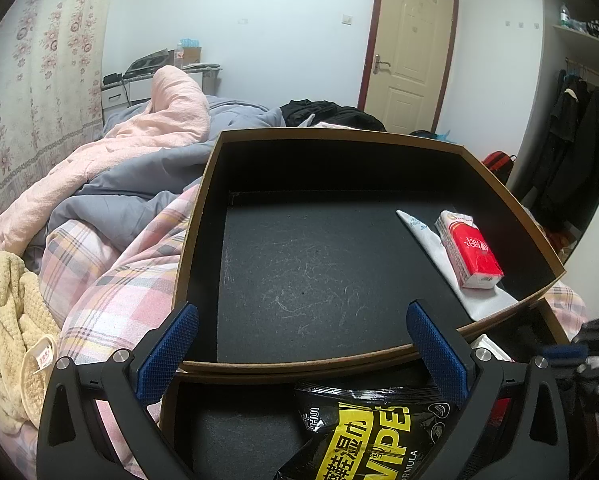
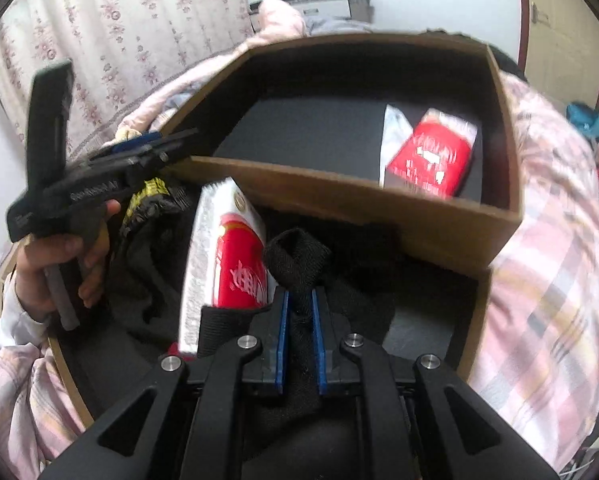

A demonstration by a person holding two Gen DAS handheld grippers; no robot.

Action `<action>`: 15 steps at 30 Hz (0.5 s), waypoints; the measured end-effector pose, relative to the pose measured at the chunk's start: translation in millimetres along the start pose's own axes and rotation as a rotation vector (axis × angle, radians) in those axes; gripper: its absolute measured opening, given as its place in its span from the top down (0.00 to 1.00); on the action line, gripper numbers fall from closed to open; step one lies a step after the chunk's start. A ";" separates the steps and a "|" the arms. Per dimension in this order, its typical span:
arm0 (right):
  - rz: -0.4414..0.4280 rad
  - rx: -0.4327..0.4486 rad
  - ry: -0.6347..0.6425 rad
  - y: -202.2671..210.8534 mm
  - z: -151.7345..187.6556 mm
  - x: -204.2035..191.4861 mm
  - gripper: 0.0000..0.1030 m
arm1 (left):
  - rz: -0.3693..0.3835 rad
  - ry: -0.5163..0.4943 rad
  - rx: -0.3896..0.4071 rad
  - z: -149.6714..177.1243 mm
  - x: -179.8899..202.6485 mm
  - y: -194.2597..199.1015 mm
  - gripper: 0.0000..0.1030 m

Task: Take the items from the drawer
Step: 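Lower the black sock into the other compartment and open the right gripper, then raise the open right gripper away from the black sock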

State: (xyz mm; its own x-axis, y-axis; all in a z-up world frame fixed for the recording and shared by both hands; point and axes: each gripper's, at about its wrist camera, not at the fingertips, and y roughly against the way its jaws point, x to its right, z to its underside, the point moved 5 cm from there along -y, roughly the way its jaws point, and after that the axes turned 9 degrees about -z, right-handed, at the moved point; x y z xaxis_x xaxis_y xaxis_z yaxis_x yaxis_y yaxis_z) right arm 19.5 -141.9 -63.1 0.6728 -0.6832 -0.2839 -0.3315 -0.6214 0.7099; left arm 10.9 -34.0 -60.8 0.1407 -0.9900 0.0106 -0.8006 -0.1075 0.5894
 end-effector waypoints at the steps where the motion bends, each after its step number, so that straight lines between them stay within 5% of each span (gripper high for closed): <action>1: -0.004 0.012 -0.002 4.3 -2.0 0.1 0.90 | 0.000 0.000 0.000 0.0 0.0 0.0 0.00; 4: -0.020 0.063 -0.019 18.2 -7.4 3.8 0.80 | 0.000 0.000 0.000 0.1 0.0 0.1 0.00; 8: -0.050 0.094 -0.033 26.0 -5.5 6.2 0.33 | 0.000 0.000 0.001 0.1 0.1 0.1 0.00; 15: -0.059 0.160 -0.007 33.9 -11.8 -6.5 0.32 | 0.000 0.000 0.002 0.3 0.2 0.3 0.00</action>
State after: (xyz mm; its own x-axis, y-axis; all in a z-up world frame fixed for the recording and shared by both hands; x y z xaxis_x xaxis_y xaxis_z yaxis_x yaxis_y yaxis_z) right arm 11.7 -153.9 -29.5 0.6902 -0.6456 -0.3268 -0.3925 -0.7134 0.5805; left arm 10.5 -34.3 -60.8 0.1408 -0.9900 0.0099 -0.8015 -0.1081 0.5882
